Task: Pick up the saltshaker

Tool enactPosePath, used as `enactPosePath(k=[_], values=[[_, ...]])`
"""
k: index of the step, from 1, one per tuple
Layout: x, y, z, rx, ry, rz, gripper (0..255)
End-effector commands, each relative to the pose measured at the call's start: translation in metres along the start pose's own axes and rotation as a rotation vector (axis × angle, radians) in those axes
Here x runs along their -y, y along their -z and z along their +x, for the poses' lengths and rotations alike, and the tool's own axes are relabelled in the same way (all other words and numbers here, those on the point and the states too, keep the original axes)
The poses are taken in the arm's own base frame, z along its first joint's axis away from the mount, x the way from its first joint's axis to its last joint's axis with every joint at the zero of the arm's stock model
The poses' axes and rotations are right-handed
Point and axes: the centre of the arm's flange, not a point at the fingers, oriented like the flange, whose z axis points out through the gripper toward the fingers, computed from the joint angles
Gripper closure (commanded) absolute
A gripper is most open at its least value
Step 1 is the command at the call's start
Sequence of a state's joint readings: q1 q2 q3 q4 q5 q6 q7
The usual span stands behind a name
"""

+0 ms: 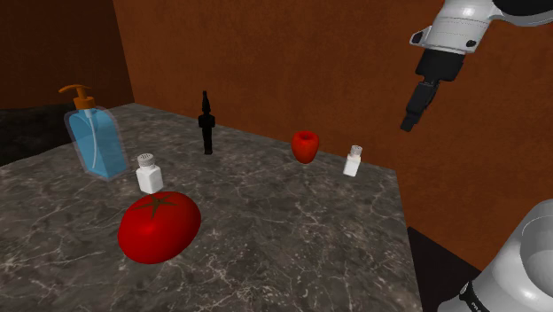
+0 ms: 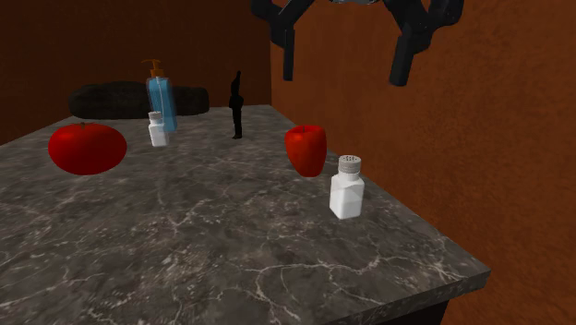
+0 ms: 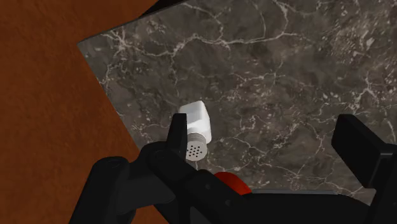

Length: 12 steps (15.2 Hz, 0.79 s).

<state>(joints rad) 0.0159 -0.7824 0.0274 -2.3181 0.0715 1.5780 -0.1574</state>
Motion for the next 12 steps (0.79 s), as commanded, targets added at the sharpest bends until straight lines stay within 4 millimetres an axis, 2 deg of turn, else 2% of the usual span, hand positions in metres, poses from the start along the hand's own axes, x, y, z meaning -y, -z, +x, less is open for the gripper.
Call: enactPosePath(k=[1,12], values=[[0.000,0.000,0.000,0.000,0.000,0.000,0],[-0.030,-0.110,0.074,-0.046,0.300,-0.122,0]])
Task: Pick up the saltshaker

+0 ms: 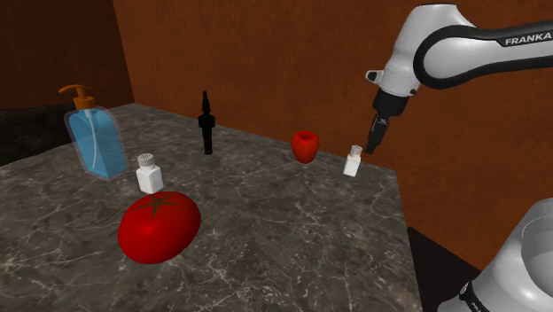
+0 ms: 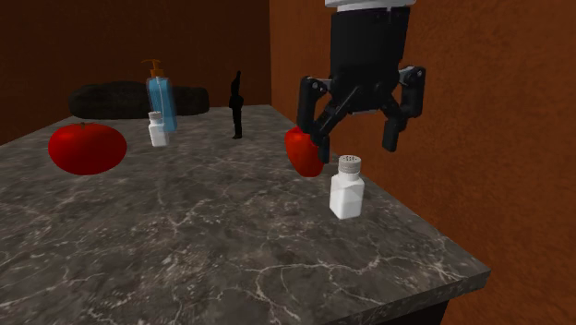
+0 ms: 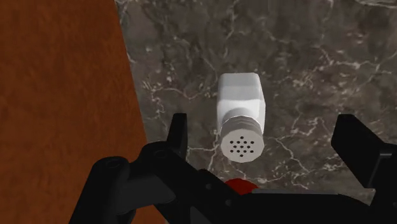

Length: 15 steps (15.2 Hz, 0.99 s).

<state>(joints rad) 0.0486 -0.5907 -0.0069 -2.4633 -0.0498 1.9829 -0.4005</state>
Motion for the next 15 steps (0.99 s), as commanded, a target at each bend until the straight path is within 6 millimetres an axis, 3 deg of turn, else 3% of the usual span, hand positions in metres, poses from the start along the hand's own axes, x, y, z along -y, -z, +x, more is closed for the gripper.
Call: enactPosePath(k=[1,10,11,15], values=[[-0.003,-0.018,0.013,-0.010,0.052,-0.022,0],[0.000,-0.057,0.009,-0.010,0.052,-0.022,0],[0.000,-0.057,0.010,-0.010,0.052,-0.022,255],[0.001,-0.056,0.010,-0.010,0.052,-0.022,255]])
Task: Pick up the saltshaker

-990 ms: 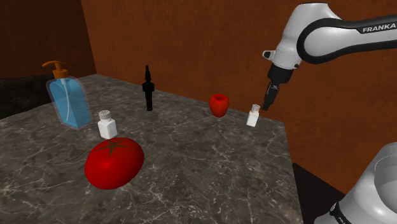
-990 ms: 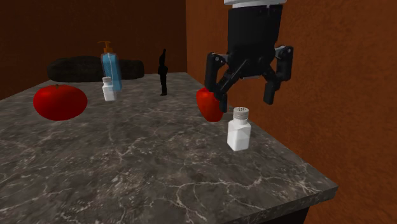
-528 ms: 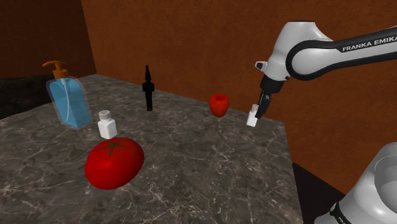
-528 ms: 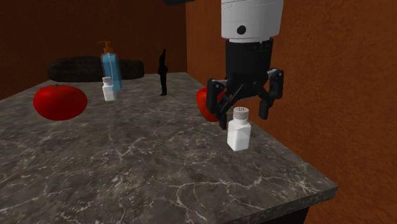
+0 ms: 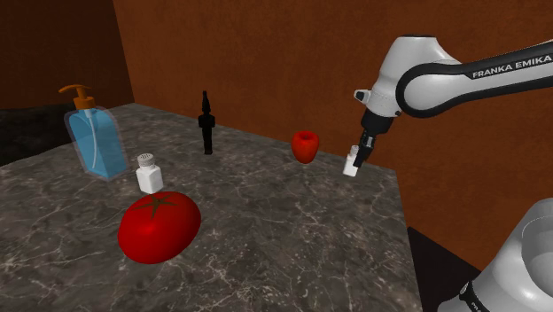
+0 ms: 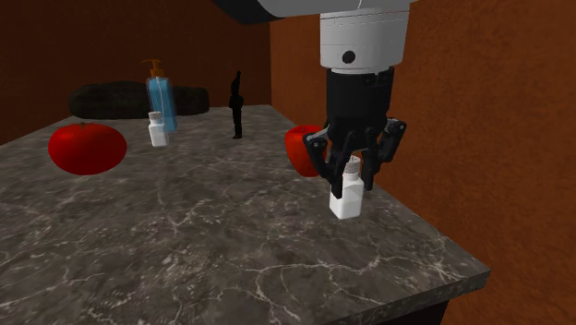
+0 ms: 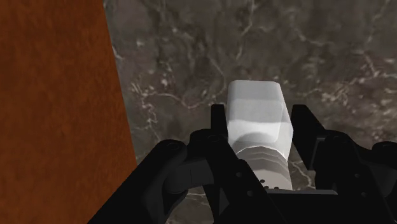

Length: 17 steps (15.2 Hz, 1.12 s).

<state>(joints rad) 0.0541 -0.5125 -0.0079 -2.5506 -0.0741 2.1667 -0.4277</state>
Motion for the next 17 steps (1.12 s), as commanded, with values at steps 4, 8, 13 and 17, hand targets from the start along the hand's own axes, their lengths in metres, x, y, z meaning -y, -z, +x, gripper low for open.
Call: enactPosePath(k=[4,8,13,17], values=[[0.000,-0.001,0.000,0.001,0.000,0.000,255],[-0.002,0.014,0.001,0.001,0.000,0.000,255],[-0.005,0.040,0.003,0.001,0.000,0.000,255],[-0.007,0.061,0.005,0.001,0.000,0.000,255]])
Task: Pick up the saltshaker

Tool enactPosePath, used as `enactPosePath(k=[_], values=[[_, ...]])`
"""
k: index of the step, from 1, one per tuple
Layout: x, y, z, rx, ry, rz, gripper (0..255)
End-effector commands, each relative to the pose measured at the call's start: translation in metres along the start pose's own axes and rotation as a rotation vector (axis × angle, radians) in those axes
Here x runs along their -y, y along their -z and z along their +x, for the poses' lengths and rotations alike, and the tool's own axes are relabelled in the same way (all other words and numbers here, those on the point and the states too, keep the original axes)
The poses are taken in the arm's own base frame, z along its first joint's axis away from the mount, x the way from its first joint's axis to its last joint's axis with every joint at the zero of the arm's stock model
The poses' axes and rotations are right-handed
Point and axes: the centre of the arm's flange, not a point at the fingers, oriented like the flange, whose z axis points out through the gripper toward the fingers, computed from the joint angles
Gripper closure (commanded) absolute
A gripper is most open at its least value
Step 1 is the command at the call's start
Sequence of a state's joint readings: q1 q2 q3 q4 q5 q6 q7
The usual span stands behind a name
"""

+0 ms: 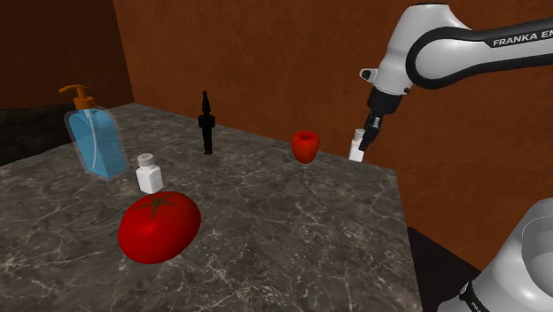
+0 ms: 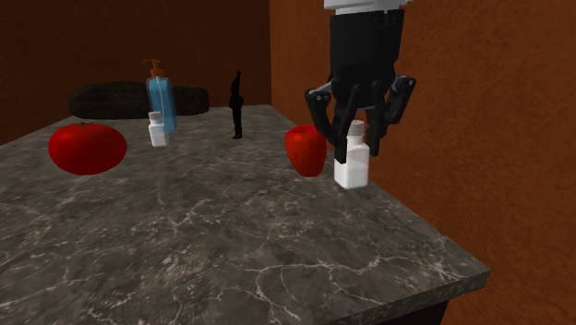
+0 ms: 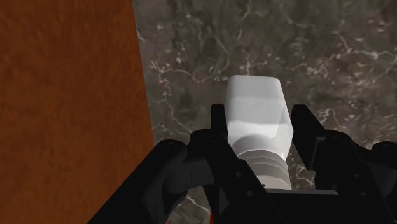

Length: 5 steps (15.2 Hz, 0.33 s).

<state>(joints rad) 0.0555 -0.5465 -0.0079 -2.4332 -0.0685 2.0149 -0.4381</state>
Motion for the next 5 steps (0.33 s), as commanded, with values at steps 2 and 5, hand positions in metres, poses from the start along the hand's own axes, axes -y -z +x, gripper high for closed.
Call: enactPosePath(k=[2,5], values=[[-0.002,0.017,0.002,0.000,0.000,0.000,255],[-0.002,0.023,0.002,0.000,0.000,0.000,255]])
